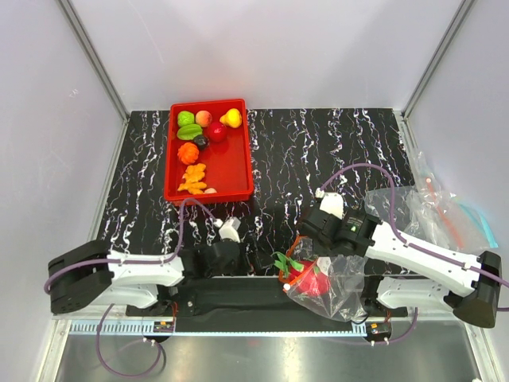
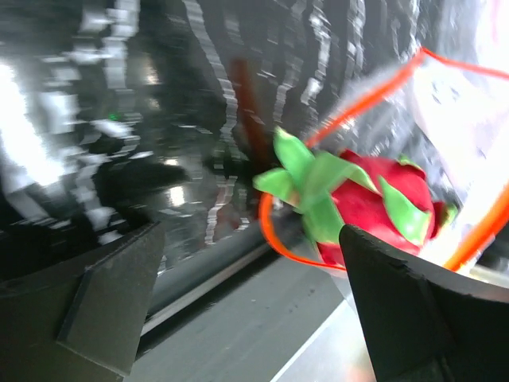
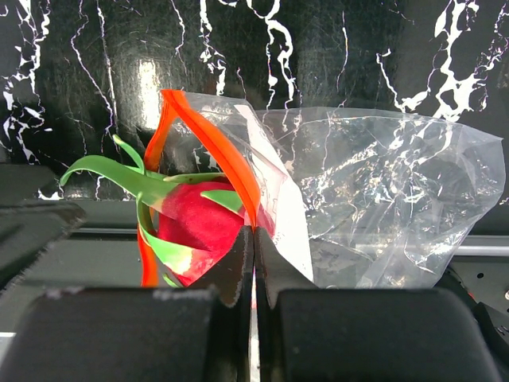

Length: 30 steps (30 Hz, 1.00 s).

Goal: Place the food in the zip-top bag and seal the zipper
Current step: Place the fake fruit in the zipper food storage bag.

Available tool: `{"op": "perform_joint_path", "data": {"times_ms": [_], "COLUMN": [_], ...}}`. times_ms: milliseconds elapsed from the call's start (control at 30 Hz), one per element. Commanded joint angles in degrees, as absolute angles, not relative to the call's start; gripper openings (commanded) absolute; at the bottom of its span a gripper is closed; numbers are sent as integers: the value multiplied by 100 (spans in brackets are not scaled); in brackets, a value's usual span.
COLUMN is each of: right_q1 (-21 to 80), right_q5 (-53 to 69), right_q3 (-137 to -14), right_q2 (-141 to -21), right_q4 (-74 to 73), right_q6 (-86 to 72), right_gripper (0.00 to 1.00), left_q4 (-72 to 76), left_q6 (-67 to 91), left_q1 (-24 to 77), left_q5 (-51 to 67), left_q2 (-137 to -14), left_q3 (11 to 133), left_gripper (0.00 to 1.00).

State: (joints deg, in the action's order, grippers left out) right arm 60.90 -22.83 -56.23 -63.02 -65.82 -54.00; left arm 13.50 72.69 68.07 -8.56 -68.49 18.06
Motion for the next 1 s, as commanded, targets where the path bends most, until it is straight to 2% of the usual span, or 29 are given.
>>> {"op": "perform_joint_path", "data": {"times_ms": [0,133,400,467,800,867,967], "right_q1": [6073,6073,6082,6073,6073,6073,6073], "right_q5": [-2312,-2303,-2329,-2320,-2294,-2276,-2259], "right_q3": [-5643,-5651,-5678,-5651,-5634,-5625,-5590], "right_q2": [-6179,-6179,-6187,-6179,-6205,-6187,-6161], "right_q4": [-6601,-6574,-6601,-6592,-6548,-6539,-6521], "right_q6": [-5467,-5441,-5458,-5458,-5467,-5467,-5467], "right_gripper": [0,0,0,0,0,0,0], "left_q4": [1079,942,835,949,2179,2346,2452], "left_q6": [7629,8375,8964,9140,9598,9615,9537], "left_q1": [6776,6776,7057,7110,7216,7225,7260], "left_q5": [-1389,-1345,-932,-897,-308,-299,-273], "left_q2": [-6392,-6223,-6512,-6635,-7663,-7874,-8155], "left_q3": [1391,1335,1819,1863,2118,2171,2512], "left_gripper": [99,89,77,73,65,58,54]}}
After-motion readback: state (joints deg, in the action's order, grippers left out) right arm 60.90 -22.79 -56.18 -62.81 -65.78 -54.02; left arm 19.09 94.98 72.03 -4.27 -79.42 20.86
